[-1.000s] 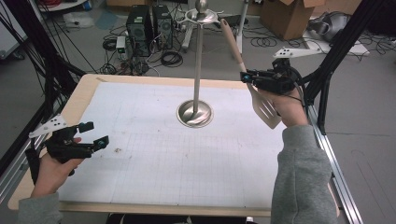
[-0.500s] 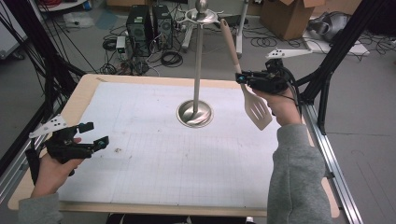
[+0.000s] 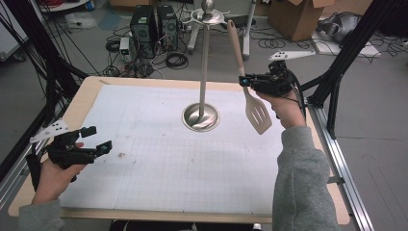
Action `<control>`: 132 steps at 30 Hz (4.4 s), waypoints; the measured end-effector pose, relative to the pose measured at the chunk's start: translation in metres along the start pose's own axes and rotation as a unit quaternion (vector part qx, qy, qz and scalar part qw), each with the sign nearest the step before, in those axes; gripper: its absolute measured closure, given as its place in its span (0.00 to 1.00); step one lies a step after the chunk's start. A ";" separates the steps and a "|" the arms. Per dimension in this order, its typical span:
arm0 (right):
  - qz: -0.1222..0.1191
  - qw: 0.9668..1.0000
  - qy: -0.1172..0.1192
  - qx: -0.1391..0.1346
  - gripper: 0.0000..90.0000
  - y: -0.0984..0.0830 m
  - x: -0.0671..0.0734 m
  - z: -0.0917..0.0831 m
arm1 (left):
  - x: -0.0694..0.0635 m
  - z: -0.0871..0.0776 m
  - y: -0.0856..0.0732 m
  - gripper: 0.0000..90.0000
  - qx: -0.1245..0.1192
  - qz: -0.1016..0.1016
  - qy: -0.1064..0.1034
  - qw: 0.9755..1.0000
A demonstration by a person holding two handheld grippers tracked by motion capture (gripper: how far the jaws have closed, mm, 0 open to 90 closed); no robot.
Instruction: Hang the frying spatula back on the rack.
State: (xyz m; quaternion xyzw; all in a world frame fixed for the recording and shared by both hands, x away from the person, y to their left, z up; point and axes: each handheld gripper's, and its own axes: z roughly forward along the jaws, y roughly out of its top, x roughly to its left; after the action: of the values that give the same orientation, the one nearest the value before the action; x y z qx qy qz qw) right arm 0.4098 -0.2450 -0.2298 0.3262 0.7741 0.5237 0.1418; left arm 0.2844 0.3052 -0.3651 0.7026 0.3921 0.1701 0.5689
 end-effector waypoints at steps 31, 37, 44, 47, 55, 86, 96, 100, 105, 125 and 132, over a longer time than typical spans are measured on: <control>0.004 1.000 0.013 0.007 0.87 0.000 -0.003 0.032 | -0.001 -0.012 -0.007 0.05 0.002 -0.004 0.014 1.000; 0.004 1.000 0.014 0.006 0.87 0.000 -0.003 0.039 | -0.001 -0.015 -0.009 0.05 0.003 -0.005 0.019 1.000; 0.003 1.000 0.010 0.005 0.87 0.001 -0.002 0.045 | -0.001 -0.015 -0.010 0.05 0.004 -0.006 0.021 1.000; 0.004 1.000 0.007 0.005 0.87 0.002 -0.002 0.047 | -0.001 -0.016 -0.010 0.05 0.005 -0.005 0.021 1.000; 0.003 1.000 0.000 0.003 0.87 0.003 0.000 0.054 | -0.002 -0.016 -0.010 0.05 0.004 -0.006 0.022 1.000; 0.003 0.999 -0.023 -0.027 0.63 -0.002 0.006 0.049 | -0.002 -0.013 -0.008 0.05 0.006 -0.002 0.017 1.000; -0.011 0.999 -0.020 -0.040 0.35 -0.002 0.022 0.031 | -0.002 -0.007 -0.005 0.05 0.002 -0.001 0.011 1.000; -0.019 0.999 -0.001 -0.044 0.22 -0.011 0.026 0.029 | -0.001 -0.005 -0.003 0.05 -0.003 0.000 0.009 1.000; -0.029 0.999 -0.008 -0.039 0.18 -0.024 0.029 0.026 | 0.000 -0.004 0.001 0.05 -0.013 0.002 0.004 1.000; -0.046 0.997 -0.017 -0.055 0.17 -0.062 0.045 -0.014 | -0.004 0.001 0.013 0.05 -0.039 0.019 -0.003 0.999; -0.042 0.997 -0.025 -0.053 0.17 -0.080 0.042 -0.021 | -0.005 0.005 0.013 0.05 -0.034 0.019 -0.005 0.999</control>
State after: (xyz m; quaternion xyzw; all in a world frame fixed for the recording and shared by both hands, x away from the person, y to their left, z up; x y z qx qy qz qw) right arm 0.3377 -0.2515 -0.2881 0.2985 0.7546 0.5492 0.1995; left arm 0.2894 0.2974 -0.3540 0.6908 0.3698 0.1908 0.5913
